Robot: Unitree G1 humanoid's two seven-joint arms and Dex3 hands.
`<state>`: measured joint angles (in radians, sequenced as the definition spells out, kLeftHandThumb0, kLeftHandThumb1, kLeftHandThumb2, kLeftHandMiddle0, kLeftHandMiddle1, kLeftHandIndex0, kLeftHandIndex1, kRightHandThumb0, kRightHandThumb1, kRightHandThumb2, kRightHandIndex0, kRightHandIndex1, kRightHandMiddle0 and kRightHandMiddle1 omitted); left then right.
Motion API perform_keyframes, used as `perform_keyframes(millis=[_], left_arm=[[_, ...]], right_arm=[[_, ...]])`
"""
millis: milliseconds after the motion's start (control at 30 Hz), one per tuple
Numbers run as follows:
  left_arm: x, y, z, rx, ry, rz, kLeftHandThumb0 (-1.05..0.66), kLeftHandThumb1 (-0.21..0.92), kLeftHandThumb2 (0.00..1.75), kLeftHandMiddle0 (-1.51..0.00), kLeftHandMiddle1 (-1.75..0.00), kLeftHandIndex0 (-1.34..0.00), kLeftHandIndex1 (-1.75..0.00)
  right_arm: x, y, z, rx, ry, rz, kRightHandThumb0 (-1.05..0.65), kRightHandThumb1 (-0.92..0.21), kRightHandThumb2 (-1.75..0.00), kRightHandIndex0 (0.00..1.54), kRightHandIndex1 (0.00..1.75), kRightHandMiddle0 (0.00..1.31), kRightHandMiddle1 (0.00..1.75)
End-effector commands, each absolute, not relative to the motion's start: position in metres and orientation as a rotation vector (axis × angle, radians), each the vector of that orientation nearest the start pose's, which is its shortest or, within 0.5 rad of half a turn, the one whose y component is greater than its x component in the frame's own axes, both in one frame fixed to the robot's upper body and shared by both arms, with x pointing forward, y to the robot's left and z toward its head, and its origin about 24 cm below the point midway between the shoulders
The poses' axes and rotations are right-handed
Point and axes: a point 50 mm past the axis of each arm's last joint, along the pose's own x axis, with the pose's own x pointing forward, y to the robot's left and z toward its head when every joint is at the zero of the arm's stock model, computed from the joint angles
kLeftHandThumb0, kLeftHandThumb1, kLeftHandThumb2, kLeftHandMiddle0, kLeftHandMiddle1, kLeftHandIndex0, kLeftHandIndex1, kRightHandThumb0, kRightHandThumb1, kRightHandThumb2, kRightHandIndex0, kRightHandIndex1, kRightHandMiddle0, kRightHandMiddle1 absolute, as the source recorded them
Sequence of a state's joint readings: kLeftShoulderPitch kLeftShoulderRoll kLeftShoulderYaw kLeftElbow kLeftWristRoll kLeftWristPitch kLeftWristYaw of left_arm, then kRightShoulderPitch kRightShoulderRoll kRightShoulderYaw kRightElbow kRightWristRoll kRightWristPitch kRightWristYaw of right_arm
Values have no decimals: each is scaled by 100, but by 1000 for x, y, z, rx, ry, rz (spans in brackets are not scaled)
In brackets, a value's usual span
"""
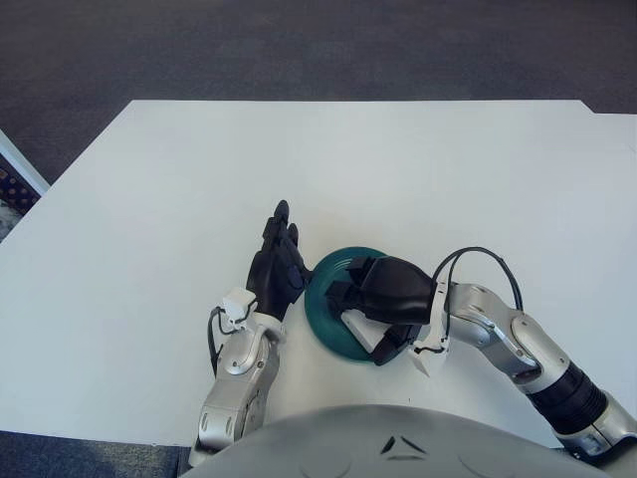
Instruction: Put the charger into the plate.
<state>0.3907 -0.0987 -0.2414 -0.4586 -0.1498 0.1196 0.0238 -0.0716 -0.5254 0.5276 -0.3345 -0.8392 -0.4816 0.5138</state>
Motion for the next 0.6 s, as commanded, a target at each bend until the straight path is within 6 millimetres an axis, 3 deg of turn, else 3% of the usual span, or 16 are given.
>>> perform_keyframes(millis=[0, 200, 567], left_arm=[[184, 103, 66, -318, 3, -89, -105, 92, 103, 0, 0, 0, 0], [184, 103, 65, -323, 5, -96, -105, 92, 103, 0, 0, 0, 0], [184, 101, 67, -348, 12, -81, -105, 92, 99, 0, 0, 0, 0]], right_arm=[[187, -68, 75, -1437, -580, 1215, -44, -44, -116, 103, 175, 51, 175], [195, -68, 54, -1443, -506, 1248, -44, -45, -115, 101, 175, 51, 175], [196, -65, 49, -1419, -501, 1238, -45, -41, -120, 102, 175, 54, 175]])
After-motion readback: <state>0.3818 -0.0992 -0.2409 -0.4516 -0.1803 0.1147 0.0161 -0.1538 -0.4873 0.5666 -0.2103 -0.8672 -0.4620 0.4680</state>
